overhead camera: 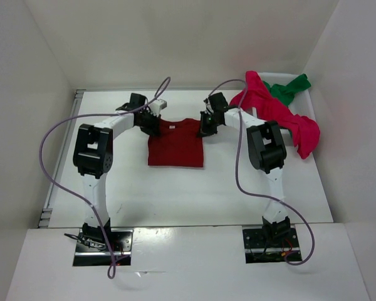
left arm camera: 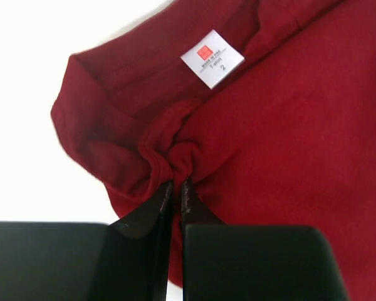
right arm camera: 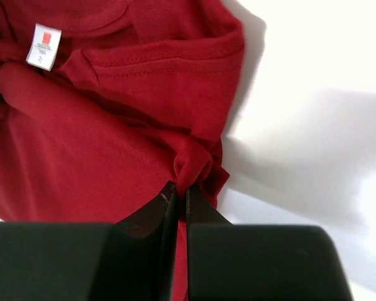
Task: Fold and stack the t-shirts
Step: Smooth out wrinkles on the folded tshirt
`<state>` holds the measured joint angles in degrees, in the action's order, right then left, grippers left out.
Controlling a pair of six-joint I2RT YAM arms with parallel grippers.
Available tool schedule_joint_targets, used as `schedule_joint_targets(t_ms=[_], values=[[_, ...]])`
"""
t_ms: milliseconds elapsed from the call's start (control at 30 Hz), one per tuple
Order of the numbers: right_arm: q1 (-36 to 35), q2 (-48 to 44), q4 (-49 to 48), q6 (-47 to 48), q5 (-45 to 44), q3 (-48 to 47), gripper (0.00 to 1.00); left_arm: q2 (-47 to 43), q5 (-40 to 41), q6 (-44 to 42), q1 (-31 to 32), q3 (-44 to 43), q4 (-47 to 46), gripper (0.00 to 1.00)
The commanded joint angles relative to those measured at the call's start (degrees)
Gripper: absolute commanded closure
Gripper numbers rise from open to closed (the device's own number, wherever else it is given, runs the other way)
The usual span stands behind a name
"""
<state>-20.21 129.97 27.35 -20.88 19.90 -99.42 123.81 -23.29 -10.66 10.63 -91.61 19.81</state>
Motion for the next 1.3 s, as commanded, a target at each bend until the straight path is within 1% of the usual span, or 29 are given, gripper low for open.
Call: schedule_joint_targets(t_ms=[0, 100, 167, 233, 300, 400, 433, 467, 500, 533, 567, 633, 800, 900, 933, 967, 1000, 1033, 1067, 1100, 1267], values=[[-0.3, -6.5, -1.1, -0.3, 1.2, 9.7, 0.96, -6.7, -4.2, 1.2, 1.0, 7.8, 4.1, 0.93], [-1.0, -12.4, -1.6, -0.3, 2.2, 17.4, 0.98, -12.2, -5.9, 1.2, 1.6, 12.8, 6.5, 0.93], [-1.7, -15.3, -0.7, -0.3, 2.2, 22.2, 0.98, -14.5, -8.7, 1.2, 2.2, 15.0, 7.9, 0.93], [-3.2, -19.7, 0.2, -1.0, 2.9, 26.4, 0.98, -17.8, -9.4, 0.4, 3.6, 18.0, 10.2, 0.93], [-3.2, -23.3, 1.5, -1.6, 2.9, 28.2, 0.98, -19.2, -9.4, -0.8, 4.1, 18.6, 11.8, 0.93], [-3.7, -25.5, 3.7, -2.2, 0.4, 28.2, 0.93, -20.8, -7.7, -0.8, 4.1, 18.6, 12.5, 0.87], [-3.7, -26.0, 3.8, -2.2, -0.3, 26.5, 0.90, -21.3, -7.1, -0.8, 4.1, 17.6, 12.5, 0.84], [-3.7, -26.0, 4.5, -2.2, -0.3, 25.8, 0.81, -21.3, -7.1, -0.8, 4.1, 17.0, 12.5, 0.81], [-3.7, -25.5, 5.2, -1.6, -0.9, 25.1, 0.76, -21.3, -7.1, -0.2, 4.1, 16.4, 12.5, 0.77], [-3.7, -24.4, 5.2, -1.1, -0.9, 23.9, 0.74, -21.3, -7.1, -0.2, 4.1, 15.6, 12.5, 0.71], [-3.7, -24.4, 5.7, -1.1, -0.9, 23.9, 0.72, -21.3, -7.1, -0.2, 4.1, 15.6, 12.5, 0.62], [-3.7, -23.6, 5.2, -0.6, -0.9, 23.9, 0.72, -21.3, -5.8, -0.8, 4.1, 16.2, 12.5, 0.61], [-3.7, -23.1, 4.1, -0.6, -2.2, 25.2, 0.71, -21.9, -5.8, -1.3, 4.1, 17.5, 12.5, 0.58], [-3.7, -21.8, 4.1, 0.0, -2.2, 24.6, 0.71, -20.7, -6.4, -1.8, 4.1, 16.9, 13.7, 0.58], [-3.7, -21.3, 4.1, 0.0, -2.2, 24.6, 0.73, -19.9, -7.1, -2.3, 4.1, 16.9, 13.7, 0.58], [-3.7, -21.3, 4.1, 0.0, -2.2, 24.6, 0.76, -19.9, -7.1, -2.4, 4.1, 16.9, 13.7, 0.62], [-3.7, -21.3, 4.1, 0.0, -2.2, 24.0, 0.84, -19.4, -7.7, -2.4, 4.1, 16.9, 13.7, 0.66], [-3.7, -21.3, 4.1, 0.0, -2.8, 23.5, 0.90, -19.4, -7.7, -2.4, 4.1, 16.9, 13.7, 0.71], [-3.7, -21.8, 4.1, 0.0, -2.8, 23.5, 0.94, -19.4, -7.7, -2.4, 4.1, 16.1, 13.7, 0.79], [-3.7, -21.8, 4.1, 0.0, -2.8, 23.5, 0.99, -19.4, -8.4, -2.4, 4.1, 16.1, 14.2, 0.83], [-3.7, -26.3, 6.0, 0.0, -2.8, 24.0, 1.00, -22.6, -9.8, -4.3, 4.1, 12.0, 16.3, 0.90]])
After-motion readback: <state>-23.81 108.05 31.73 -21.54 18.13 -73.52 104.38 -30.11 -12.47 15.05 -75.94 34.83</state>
